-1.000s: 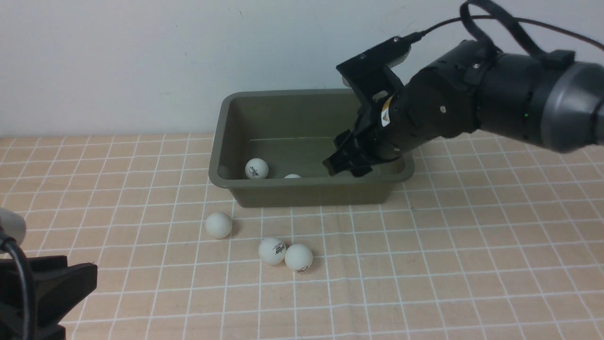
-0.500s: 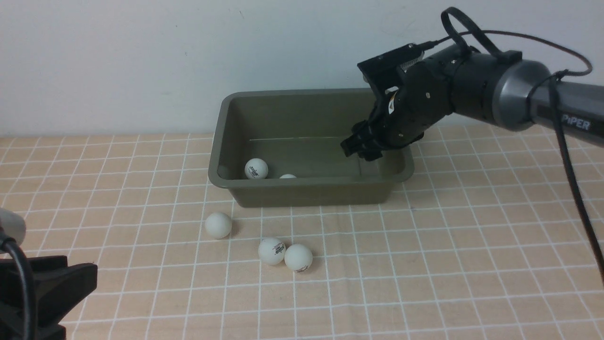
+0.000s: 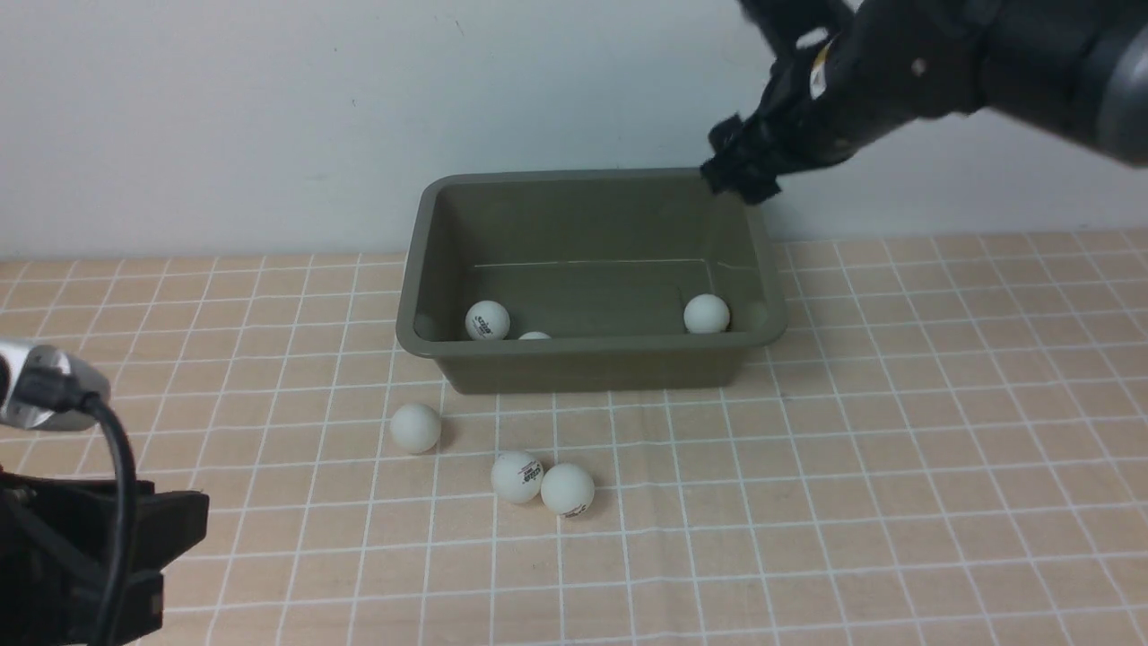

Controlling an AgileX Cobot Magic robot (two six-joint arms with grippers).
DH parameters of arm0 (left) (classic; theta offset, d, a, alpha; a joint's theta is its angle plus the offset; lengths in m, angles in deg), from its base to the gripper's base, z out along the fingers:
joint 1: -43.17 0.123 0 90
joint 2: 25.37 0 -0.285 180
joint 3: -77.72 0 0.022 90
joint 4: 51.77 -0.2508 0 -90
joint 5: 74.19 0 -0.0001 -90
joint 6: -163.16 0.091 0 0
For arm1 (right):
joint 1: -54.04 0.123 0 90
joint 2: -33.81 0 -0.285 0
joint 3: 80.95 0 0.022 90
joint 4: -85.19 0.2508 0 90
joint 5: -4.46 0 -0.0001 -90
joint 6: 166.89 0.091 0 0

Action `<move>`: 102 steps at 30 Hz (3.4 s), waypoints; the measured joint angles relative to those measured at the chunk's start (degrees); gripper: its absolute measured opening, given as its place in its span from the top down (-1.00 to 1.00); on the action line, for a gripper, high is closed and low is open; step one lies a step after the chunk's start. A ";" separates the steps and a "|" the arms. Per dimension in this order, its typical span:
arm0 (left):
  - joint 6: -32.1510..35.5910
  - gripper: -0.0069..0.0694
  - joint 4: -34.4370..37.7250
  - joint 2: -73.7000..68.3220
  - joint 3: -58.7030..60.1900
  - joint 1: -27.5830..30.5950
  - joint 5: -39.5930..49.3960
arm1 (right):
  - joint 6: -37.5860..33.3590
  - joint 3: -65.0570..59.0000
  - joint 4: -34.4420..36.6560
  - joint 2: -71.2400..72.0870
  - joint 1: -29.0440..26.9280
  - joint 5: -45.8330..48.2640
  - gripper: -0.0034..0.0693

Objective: Put the table tennis balls into the box on the light coffee tablecloth.
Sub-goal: 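Release the ping pong ball into the bin and lift the gripper away, then reach for and grasp a ping pong ball on the table beside the basket, then drop the ball into the bin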

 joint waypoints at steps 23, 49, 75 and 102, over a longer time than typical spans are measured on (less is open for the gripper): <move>13.06 0.25 5.02 -26.13 -15.46 0.00 2.42 | -9.08 -9.67 24.91 39.49 0.00 11.82 -0.40; 16.82 -0.08 -0.65 -64.13 -35.51 -5.37 3.16 | -21.65 -30.36 35.97 47.42 0.00 -0.20 -0.39; 20.28 0.03 -0.12 -72.97 -36.65 -8.97 -6.66 | -22.23 -30.36 37.68 47.42 0.00 -1.33 -0.39; 29.07 -0.13 14.00 -79.24 -60.58 -9.04 3.17 | -22.52 -30.36 37.92 47.42 0.00 -2.05 -0.39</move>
